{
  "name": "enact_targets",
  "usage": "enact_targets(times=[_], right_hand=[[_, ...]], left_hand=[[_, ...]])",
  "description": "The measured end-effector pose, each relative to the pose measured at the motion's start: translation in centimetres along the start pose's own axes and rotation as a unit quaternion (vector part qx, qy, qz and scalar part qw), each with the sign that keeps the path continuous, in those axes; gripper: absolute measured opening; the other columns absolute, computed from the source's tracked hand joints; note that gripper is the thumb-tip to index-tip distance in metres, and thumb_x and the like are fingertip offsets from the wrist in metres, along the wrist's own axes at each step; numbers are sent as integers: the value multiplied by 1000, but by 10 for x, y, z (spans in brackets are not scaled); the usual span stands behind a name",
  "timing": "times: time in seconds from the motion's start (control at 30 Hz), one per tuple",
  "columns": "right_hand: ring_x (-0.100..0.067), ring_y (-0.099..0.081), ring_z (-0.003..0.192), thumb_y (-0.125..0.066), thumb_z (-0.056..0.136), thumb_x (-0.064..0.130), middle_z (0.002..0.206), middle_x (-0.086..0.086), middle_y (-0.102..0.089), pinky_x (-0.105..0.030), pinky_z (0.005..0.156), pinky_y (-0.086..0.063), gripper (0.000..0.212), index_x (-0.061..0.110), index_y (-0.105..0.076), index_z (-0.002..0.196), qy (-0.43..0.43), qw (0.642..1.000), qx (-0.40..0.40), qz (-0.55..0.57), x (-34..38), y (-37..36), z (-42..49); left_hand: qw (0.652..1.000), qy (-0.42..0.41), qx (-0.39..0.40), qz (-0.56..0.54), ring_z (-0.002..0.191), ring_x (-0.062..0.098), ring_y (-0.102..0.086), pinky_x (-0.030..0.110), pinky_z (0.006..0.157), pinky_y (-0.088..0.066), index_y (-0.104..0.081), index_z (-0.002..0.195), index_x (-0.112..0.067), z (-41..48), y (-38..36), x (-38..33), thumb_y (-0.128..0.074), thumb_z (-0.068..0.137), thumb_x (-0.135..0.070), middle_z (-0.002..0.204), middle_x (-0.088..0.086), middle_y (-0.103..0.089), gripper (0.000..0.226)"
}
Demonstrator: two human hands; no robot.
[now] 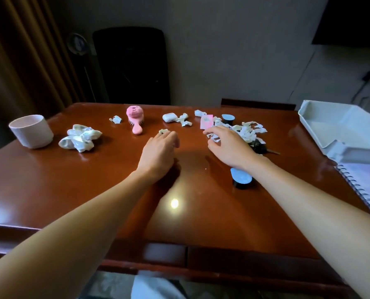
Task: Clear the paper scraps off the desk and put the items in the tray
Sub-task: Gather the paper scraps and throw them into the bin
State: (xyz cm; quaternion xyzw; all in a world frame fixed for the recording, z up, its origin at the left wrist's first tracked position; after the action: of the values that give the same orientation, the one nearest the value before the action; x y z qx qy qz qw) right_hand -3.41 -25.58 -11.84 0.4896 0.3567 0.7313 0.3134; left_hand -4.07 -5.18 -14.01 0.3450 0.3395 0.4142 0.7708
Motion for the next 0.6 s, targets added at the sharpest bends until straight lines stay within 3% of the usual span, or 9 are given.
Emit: enact_targets(times=[0.1, 0.2, 0.27, 0.37, 0.53, 0.6], right_hand=[[-14, -46, 127, -48, 99, 26, 140, 8, -52, -30, 102, -37, 33, 28, -57, 131, 15, 999, -9, -34, -6, -1, 7], [-15, -47, 126, -49, 99, 26, 140, 6, -52, -34, 106, -35, 34, 26, -57, 132, 11, 999, -6, -53, -15, -3, 15], [-17, -47, 126, -51, 98, 27, 141, 5, -52, -36, 107, -34, 34, 26, -57, 132, -10, 998, -3, -60, -26, -1, 21], [-20, -44, 131, -51, 97, 28, 142, 4, -51, -38, 107, -34, 35, 26, -56, 132, -29, 996, 3, -78, -41, 4, 32], [-19, -39, 135, -50, 98, 31, 146, 5, -47, -41, 110, -34, 39, 27, -53, 137, -65, 995, -22, -73, -68, 16, 44], [-17, -38, 134, -50, 97, 33, 143, 8, -49, -41, 111, -31, 38, 28, -54, 134, -65, 993, -51, -82, -80, 16, 42]], left_hand=[[997, -52, -29, 54, 108, 21, -48, 38, 94, -28, -63, 84, -22, 11, -14, -10, -67, 86, -2, 106, -4, -66, 21], [994, -73, -42, 65, 106, 20, -47, 38, 90, -20, -66, 75, -25, 27, -25, -18, -77, 79, -11, 100, -10, -67, 18], [995, -62, -45, 62, 104, 20, -47, 37, 87, -18, -67, 74, -26, 40, -31, -19, -73, 81, -10, 98, -11, -68, 18], [999, -37, -39, 9, 100, 19, -49, 31, 86, -22, -69, 77, -23, 58, -42, -18, -63, 88, -3, 100, -7, -69, 23], [994, -31, -50, -87, 95, 17, -60, 28, 83, -47, -75, 91, -14, 86, -59, -26, -58, 89, 3, 101, 0, -69, 24], [993, -28, -42, -104, 99, 15, -61, 19, 80, -46, -74, 100, -14, 94, -69, -34, -59, 91, 0, 108, 0, -67, 22]])
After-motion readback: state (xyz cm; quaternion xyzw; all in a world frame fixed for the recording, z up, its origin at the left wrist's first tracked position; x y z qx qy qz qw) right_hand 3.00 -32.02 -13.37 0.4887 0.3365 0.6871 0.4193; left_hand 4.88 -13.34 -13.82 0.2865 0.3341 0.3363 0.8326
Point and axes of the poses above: each hand's wrist, its own z-axis towards the middle knuckle, its own y-axis out of the back of the hand, x = y × z, the point moved 2 cm from there along z, towards the middle knuckle
